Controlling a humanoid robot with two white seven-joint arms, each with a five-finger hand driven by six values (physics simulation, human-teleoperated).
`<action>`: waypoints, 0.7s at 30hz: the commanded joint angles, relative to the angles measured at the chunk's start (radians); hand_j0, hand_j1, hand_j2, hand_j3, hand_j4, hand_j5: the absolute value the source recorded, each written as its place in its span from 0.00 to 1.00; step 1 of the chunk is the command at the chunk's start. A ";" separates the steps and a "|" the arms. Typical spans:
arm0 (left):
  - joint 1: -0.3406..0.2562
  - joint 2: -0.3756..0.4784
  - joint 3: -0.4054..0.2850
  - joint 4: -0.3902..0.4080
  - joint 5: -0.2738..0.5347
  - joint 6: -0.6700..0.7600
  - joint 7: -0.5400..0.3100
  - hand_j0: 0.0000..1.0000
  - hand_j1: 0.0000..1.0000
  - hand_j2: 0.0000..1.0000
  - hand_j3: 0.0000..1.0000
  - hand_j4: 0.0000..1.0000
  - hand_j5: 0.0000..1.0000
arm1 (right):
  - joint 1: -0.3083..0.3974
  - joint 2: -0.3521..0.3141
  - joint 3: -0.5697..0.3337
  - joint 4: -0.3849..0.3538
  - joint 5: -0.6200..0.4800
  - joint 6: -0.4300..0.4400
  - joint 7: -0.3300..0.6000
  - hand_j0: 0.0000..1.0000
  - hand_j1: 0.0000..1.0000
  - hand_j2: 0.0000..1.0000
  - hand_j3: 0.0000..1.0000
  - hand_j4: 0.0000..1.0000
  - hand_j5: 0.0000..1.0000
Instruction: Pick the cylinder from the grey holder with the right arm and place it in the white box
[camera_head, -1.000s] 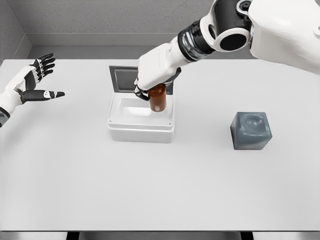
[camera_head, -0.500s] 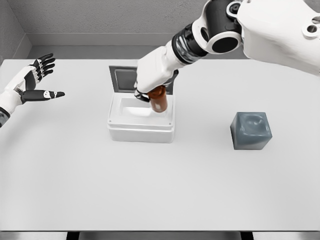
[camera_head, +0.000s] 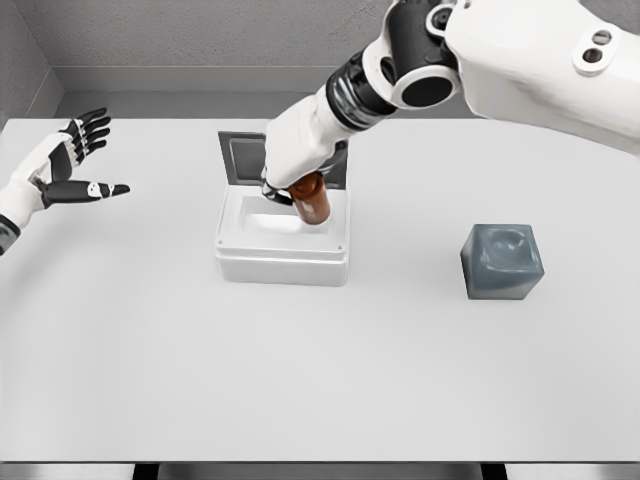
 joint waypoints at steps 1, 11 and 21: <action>0.002 0.001 0.000 -0.002 0.006 0.000 0.000 1.00 1.00 1.00 1.00 1.00 1.00 | 0.000 0.004 0.007 0.003 -0.001 0.001 0.000 0.42 0.42 0.42 0.42 0.42 0.42; 0.002 0.001 0.000 -0.002 0.006 0.000 0.000 1.00 1.00 1.00 1.00 1.00 1.00 | -0.002 0.001 0.011 0.003 -0.001 0.001 0.000 0.42 0.42 0.42 0.42 0.42 0.42; 0.002 0.002 0.000 -0.002 0.006 0.000 0.000 1.00 1.00 1.00 1.00 1.00 1.00 | -0.002 0.001 0.014 0.012 0.006 0.001 0.000 1.00 1.00 1.00 1.00 1.00 1.00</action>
